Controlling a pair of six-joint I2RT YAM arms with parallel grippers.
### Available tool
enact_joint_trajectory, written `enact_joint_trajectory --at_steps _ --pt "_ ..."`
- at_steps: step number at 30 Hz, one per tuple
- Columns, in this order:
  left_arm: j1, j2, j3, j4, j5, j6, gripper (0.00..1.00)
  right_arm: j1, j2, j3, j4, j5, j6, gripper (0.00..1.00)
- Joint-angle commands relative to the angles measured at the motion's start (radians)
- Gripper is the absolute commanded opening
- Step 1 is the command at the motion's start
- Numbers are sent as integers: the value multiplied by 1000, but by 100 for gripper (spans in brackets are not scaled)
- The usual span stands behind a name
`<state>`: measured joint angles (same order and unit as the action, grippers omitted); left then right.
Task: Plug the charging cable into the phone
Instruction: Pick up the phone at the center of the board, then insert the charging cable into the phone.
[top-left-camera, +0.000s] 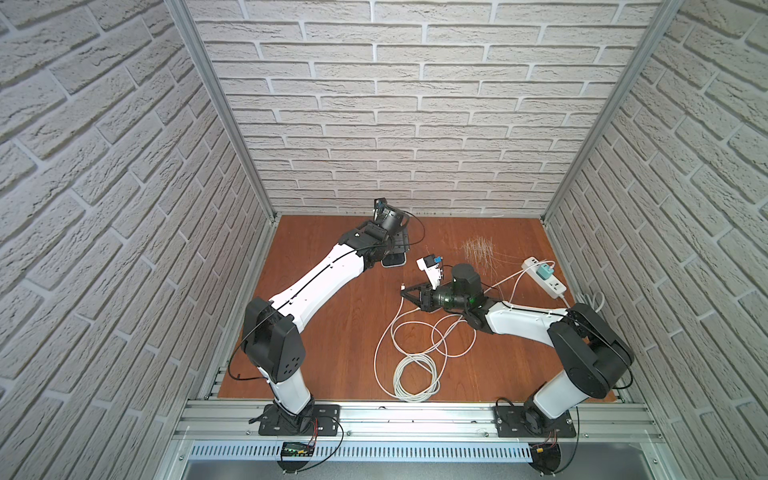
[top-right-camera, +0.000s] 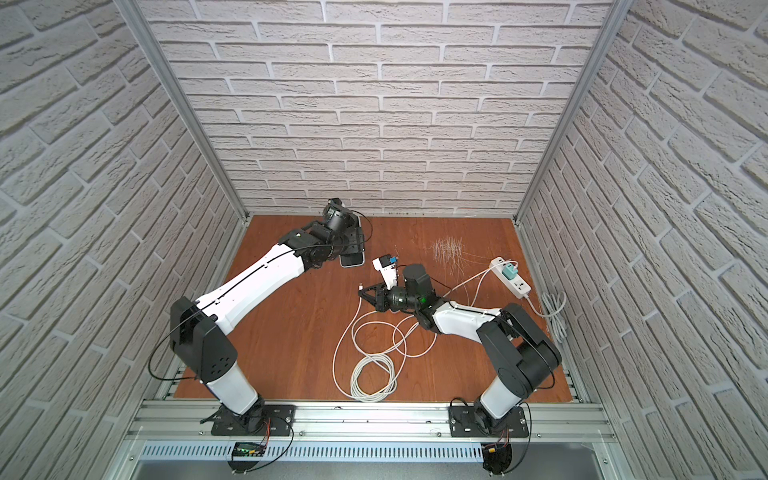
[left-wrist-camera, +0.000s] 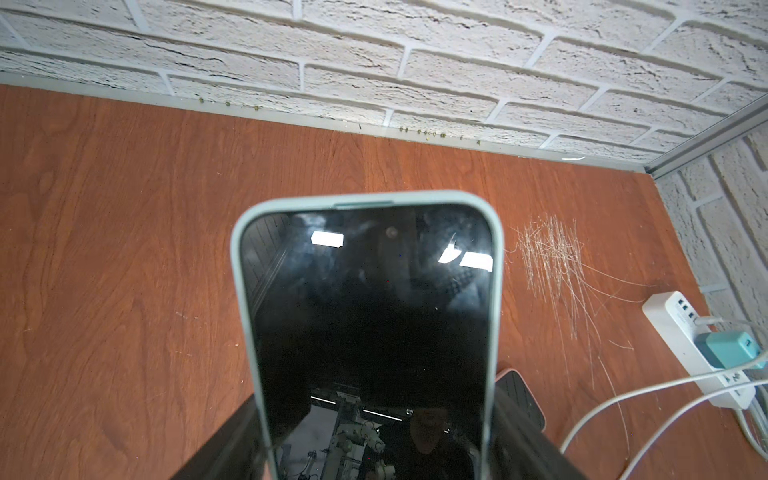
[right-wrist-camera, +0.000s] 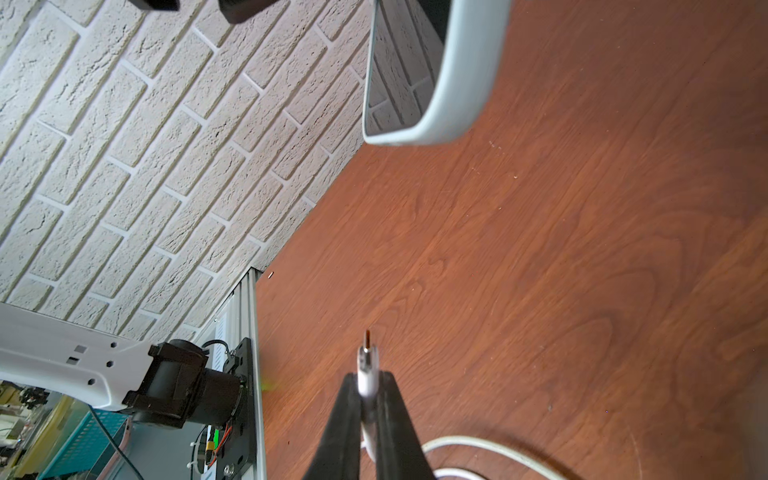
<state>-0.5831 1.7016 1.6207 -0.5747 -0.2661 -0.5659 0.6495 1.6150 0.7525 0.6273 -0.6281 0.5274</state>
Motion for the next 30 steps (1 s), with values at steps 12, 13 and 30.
enact_joint_trajectory --at_steps 12,13,30 --pt "-57 -58 -60 93 -9 35 28 10 -6 7 48 -23 -10 3" --pt "-60 -64 -69 96 -8 35 28 10 -5 7 48 -24 -9 3" --pt "-70 -112 -124 116 31 10 27 9 -3 4 64 -18 1 3"
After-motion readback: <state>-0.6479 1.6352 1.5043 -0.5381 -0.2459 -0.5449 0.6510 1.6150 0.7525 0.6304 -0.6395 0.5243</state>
